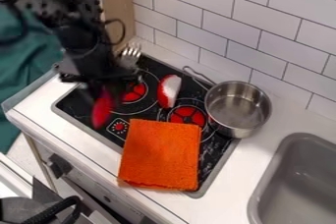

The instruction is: Placed a red folk on an orange cloth from the left burner

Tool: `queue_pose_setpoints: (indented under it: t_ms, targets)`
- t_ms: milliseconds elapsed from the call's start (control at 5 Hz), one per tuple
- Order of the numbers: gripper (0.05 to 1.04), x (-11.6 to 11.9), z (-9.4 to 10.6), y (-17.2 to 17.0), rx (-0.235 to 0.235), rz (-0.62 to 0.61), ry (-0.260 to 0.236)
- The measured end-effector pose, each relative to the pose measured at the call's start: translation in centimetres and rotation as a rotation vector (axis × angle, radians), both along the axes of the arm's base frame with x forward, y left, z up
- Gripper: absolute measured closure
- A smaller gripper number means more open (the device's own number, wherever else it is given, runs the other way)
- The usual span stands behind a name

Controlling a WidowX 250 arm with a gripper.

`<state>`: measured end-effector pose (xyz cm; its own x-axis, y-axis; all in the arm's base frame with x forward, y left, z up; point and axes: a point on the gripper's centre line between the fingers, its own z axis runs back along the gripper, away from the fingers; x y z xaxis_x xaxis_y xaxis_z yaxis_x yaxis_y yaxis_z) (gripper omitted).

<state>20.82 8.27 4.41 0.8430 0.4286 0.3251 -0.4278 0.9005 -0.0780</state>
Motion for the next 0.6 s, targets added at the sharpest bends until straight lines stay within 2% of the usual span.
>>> queue_pose_setpoints:
  t_ms: [200,400,600]
  targets:
    - [0.681,-2.7,-0.2,-0.5,0.021,-0.026,0.028]
    - [0.681,-4.1,-1.0,-1.2,0.036,-0.098,0.044]
    - [0.681,-4.2,-1.4,-3.5,0.052,-0.217,0.037]
